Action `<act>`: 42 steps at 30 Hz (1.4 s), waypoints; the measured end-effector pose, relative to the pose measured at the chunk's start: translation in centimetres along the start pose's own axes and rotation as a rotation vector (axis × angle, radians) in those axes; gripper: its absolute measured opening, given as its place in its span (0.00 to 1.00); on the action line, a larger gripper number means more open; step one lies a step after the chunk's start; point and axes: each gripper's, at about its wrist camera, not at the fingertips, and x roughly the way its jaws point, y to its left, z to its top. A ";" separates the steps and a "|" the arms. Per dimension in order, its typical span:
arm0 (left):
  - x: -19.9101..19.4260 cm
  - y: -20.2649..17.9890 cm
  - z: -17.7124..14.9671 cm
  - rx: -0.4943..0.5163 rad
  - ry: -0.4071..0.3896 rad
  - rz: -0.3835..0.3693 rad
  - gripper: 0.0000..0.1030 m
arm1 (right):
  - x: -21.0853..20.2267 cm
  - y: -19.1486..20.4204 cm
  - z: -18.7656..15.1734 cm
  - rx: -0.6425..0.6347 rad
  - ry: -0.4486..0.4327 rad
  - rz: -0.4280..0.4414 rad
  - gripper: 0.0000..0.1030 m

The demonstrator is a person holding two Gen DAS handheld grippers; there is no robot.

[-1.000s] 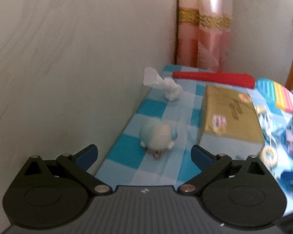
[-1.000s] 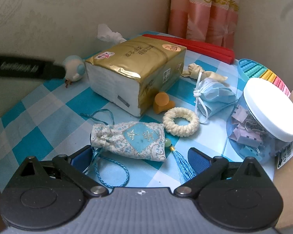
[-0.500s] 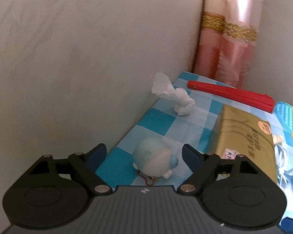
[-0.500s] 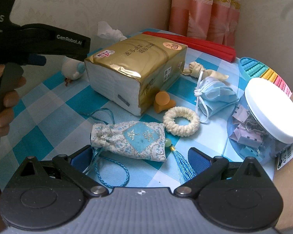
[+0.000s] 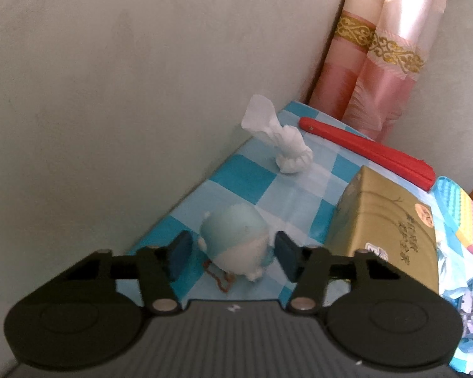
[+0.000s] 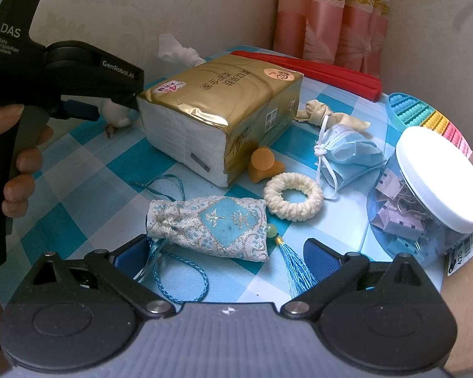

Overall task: Organize soft objects
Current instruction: 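Grasp the round pale-blue plush toy with the left gripper while the right grasps the floral sachet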

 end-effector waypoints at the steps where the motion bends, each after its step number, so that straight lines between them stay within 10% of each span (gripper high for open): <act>1: 0.0 0.1 0.0 -0.007 0.003 -0.007 0.48 | 0.0 0.0 0.1 0.001 0.004 0.000 1.00; 15: -0.9 1.0 0.2 0.010 0.004 -0.006 0.43 | 0.7 0.8 1.3 -0.012 0.001 0.045 0.98; 30: -3.6 1.6 -0.2 0.085 0.021 -0.018 0.41 | -1.2 1.3 1.5 -0.054 -0.017 0.034 0.58; 42: -8.7 0.8 -1.2 0.190 0.049 -0.087 0.41 | -6.3 1.3 0.3 -0.069 -0.065 0.036 0.55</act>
